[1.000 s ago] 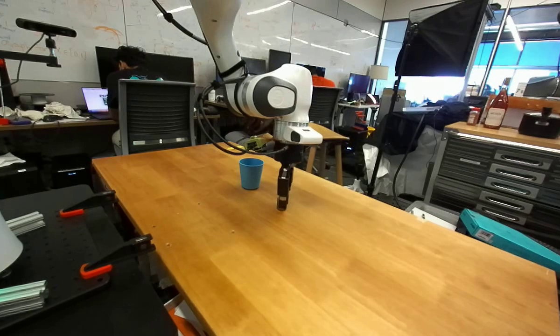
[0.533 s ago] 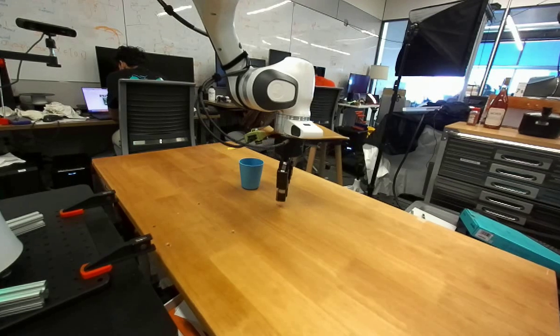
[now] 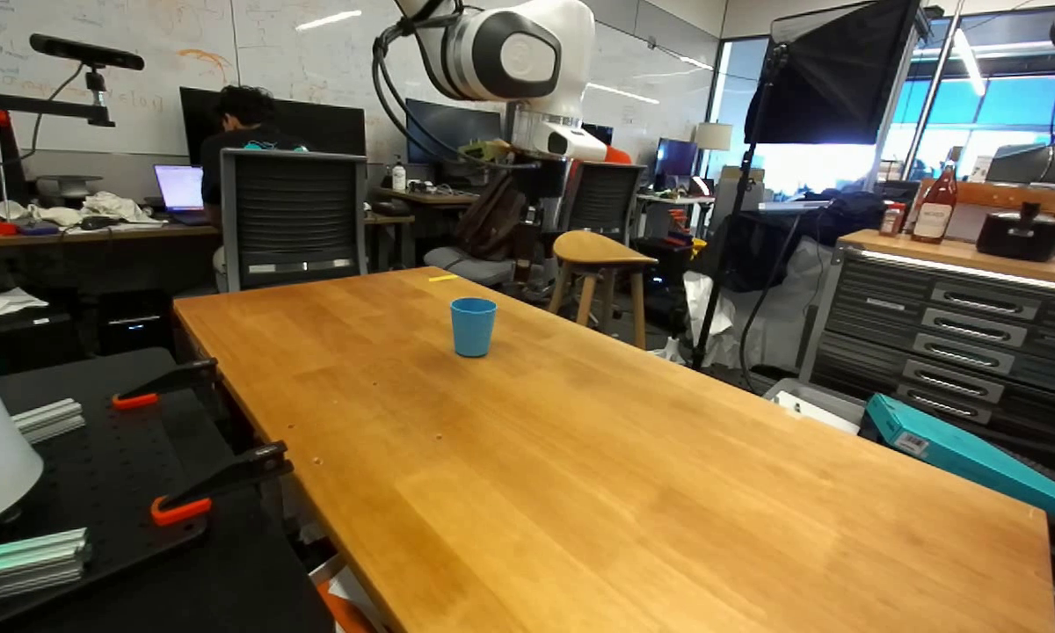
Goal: Put the gold object in the blue cup
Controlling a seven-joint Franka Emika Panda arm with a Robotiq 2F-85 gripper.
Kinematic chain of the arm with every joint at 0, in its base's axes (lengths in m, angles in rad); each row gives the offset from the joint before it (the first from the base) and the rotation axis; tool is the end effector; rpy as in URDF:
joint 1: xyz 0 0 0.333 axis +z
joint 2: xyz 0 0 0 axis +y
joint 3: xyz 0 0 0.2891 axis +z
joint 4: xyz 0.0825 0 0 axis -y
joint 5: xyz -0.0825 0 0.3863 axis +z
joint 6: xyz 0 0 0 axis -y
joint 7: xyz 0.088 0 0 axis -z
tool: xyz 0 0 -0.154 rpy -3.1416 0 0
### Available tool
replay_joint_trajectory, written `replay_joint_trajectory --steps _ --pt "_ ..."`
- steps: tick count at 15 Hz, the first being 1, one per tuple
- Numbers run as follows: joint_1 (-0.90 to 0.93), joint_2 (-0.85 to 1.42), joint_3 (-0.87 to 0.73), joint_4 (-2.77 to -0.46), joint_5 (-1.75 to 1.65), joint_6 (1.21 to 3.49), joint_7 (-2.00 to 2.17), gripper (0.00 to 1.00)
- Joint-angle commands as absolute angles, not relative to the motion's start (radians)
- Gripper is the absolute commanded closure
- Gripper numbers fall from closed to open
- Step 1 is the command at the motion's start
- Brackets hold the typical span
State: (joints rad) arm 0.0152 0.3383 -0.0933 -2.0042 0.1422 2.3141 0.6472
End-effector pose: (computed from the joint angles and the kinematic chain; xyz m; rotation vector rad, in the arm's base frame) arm 0.5910 -0.0392 0.2127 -2.8246 1.2245 0.0692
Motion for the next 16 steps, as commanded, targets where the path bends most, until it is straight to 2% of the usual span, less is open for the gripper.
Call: replay_joint_trajectory --steps 1,7,16 --pt "0.012 0.272 -0.042 -2.023 0.235 2.252 0.584 0.89" --pt "0.045 0.308 0.008 -2.025 0.289 2.287 0.580 0.89" --pt "0.094 0.457 -0.018 -1.999 0.226 2.375 0.618 0.89"
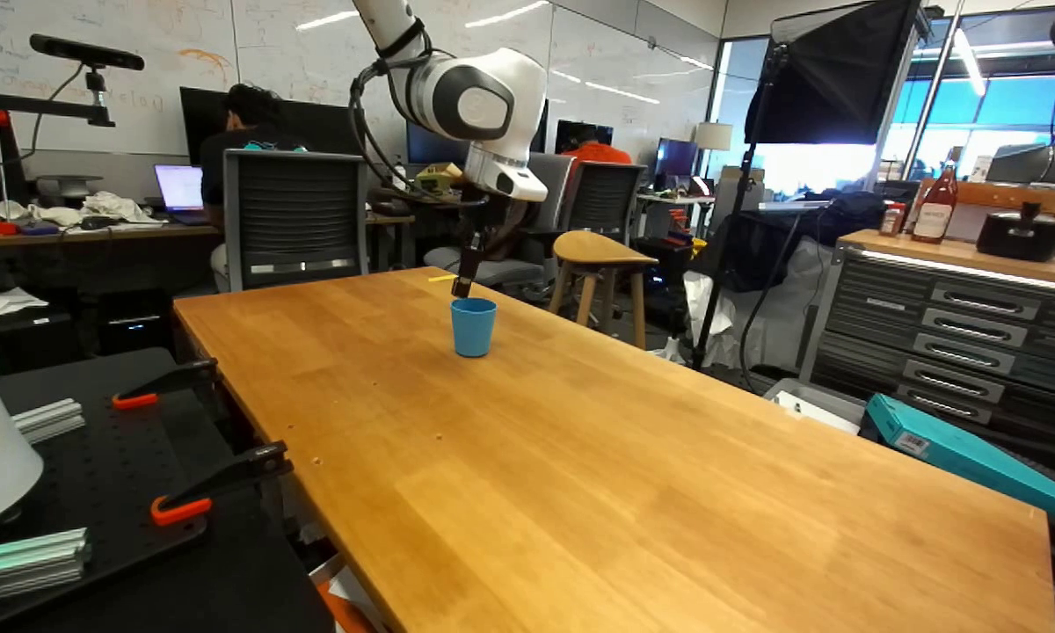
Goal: Put the gold object in the blue cup
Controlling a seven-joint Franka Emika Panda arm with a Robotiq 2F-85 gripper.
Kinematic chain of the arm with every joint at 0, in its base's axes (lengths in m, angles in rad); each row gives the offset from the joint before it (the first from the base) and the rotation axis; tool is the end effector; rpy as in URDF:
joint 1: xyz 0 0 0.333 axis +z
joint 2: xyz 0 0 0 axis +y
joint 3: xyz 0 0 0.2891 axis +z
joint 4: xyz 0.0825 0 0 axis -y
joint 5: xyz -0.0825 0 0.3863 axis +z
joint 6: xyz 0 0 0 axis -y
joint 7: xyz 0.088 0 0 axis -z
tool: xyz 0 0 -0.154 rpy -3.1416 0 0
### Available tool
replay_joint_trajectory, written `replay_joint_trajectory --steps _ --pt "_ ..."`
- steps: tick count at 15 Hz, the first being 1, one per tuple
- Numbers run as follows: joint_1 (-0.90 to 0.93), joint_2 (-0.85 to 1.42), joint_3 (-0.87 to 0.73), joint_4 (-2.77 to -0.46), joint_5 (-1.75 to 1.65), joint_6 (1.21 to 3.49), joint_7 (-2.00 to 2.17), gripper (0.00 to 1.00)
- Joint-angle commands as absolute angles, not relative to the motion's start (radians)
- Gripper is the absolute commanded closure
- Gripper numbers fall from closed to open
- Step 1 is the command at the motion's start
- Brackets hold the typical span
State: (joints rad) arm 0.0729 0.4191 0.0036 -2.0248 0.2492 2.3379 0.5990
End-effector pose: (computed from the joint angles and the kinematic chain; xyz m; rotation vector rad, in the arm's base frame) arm 0.5742 0.0564 0.1590 -2.8206 1.0387 0.2356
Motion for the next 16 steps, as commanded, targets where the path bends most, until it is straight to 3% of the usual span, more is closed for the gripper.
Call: replay_joint_trajectory --steps 1,5,7,12,16 --pt "0.094 0.469 -0.021 -1.993 0.224 2.385 0.619 0.89" --pt "0.090 0.493 -0.033 -1.981 0.227 2.410 0.617 0.89" --pt "0.087 0.497 -0.039 -1.979 0.230 2.410 0.617 0.43" --pt "0.070 0.493 -0.060 -1.950 0.210 2.366 0.587 0.08" --pt "0.065 0.402 -0.063 -1.975 0.187 2.293 0.567 0.04"
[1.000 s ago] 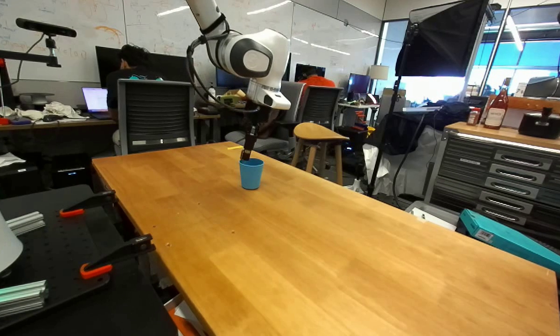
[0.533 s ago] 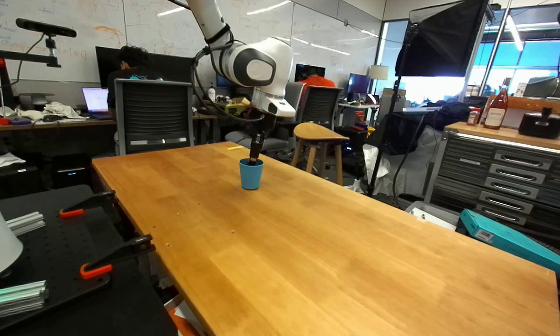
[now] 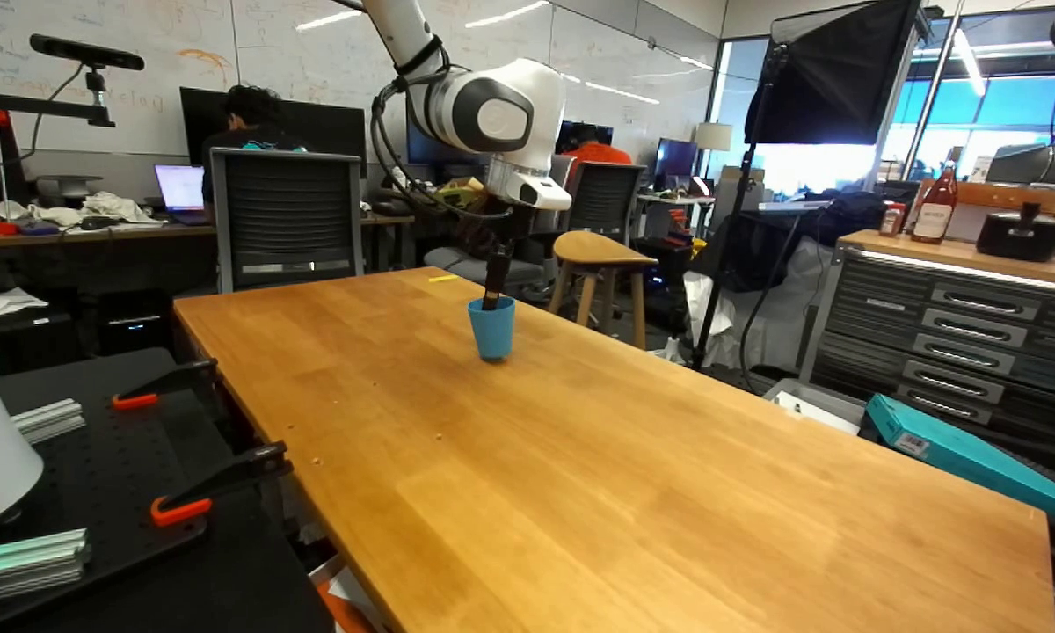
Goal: Put the gold object in the blue cup
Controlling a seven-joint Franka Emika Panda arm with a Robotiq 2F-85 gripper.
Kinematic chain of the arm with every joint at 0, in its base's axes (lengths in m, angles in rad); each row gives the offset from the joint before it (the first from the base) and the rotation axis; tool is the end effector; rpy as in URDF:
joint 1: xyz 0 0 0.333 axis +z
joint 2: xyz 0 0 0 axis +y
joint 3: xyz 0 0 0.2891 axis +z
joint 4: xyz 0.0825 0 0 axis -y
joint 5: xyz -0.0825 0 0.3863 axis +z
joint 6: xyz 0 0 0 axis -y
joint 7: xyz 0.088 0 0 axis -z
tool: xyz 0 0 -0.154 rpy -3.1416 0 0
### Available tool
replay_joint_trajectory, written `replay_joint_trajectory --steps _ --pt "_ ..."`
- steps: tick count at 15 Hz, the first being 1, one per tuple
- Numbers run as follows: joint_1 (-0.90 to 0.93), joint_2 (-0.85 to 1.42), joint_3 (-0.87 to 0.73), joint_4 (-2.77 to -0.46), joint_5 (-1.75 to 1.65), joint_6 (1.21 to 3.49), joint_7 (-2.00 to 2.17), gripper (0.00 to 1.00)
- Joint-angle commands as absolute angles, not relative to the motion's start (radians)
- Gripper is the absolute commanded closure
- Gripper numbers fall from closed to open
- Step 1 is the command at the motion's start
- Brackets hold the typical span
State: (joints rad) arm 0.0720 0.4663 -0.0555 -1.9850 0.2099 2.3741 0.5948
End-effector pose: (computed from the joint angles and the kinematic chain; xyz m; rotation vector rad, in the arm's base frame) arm 0.5897 0.0177 0.1493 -2.8495 1.0890 0.1614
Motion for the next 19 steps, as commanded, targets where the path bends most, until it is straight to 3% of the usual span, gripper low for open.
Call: replay_joint_trajectory --steps 1,11,19 --pt "0.057 0.382 -0.062 -1.971 0.186 2.261 0.553 0.00" --pt "-0.022 0.249 -0.074 -1.884 0.136 1.950 0.344 0.00" --pt "-0.033 0.232 -0.079 -1.886 0.096 1.957 0.317 0.00"
